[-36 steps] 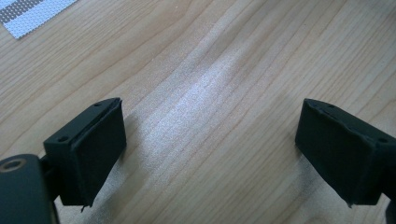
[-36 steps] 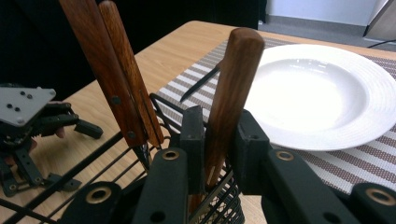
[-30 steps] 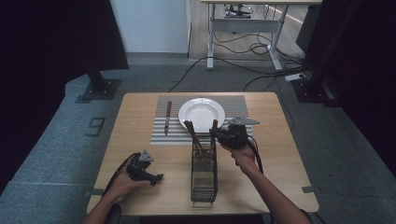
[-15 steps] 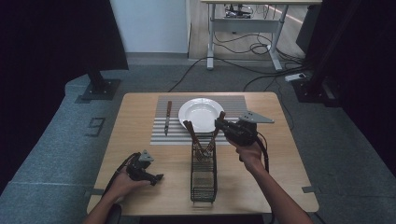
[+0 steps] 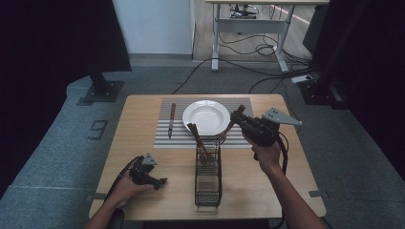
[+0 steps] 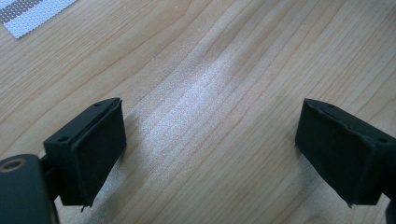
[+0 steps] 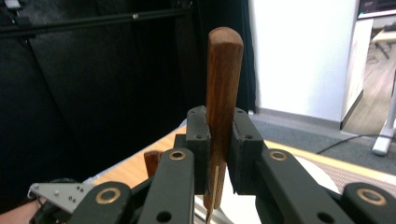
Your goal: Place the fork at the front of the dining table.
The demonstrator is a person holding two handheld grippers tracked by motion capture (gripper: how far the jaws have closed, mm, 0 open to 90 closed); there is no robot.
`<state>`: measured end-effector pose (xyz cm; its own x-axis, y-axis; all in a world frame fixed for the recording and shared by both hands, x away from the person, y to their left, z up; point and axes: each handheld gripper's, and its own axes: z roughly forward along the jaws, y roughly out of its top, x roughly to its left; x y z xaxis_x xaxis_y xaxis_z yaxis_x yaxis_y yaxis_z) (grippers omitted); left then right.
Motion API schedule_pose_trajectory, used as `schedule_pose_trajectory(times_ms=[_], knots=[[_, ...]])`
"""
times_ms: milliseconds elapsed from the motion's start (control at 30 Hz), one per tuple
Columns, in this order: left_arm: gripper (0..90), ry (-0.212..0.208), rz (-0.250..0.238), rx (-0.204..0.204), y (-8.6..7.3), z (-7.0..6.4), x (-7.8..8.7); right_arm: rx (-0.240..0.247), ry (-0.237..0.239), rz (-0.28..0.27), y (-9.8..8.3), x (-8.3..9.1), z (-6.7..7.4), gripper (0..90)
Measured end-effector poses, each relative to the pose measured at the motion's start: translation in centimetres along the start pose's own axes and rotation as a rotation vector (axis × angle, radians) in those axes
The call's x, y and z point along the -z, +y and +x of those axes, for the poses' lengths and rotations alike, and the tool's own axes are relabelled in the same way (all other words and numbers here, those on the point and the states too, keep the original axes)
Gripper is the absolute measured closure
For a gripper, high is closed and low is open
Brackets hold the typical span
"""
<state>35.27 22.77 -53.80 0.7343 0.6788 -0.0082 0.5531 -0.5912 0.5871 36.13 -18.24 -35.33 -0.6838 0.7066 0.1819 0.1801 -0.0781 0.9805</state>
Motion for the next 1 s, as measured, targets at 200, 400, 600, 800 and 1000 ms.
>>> schedule_pose_trajectory(times_ms=[200, 400, 600, 800, 1000], knots=[[8.6, 0.000, 0.000, 0.000, 0.0, 0.0, 0.0, 0.003, -0.020, -0.039, 1.0, 1.3, -0.6, 80.2], [8.6, 0.000, 0.000, 0.000, 0.0, 0.0, 0.0, -0.001, -0.051, -0.037, 0.9, 1.6, -1.5, 80.1], [8.6, 0.000, 0.000, -0.001, 0.0, 0.0, 0.0, -0.012, -0.083, -0.016, 0.3, 1.4, -2.5, 80.1], [8.6, 0.000, 0.000, 0.000, 0.0, 0.0, 0.0, -0.029, -0.111, 0.014, -0.5, 1.1, -3.6, 80.1], [8.6, -0.001, 0.000, -0.001, 0.0, 0.0, 0.0, -0.034, -0.140, 0.045, -1.2, 0.8, -4.5, 80.1]])
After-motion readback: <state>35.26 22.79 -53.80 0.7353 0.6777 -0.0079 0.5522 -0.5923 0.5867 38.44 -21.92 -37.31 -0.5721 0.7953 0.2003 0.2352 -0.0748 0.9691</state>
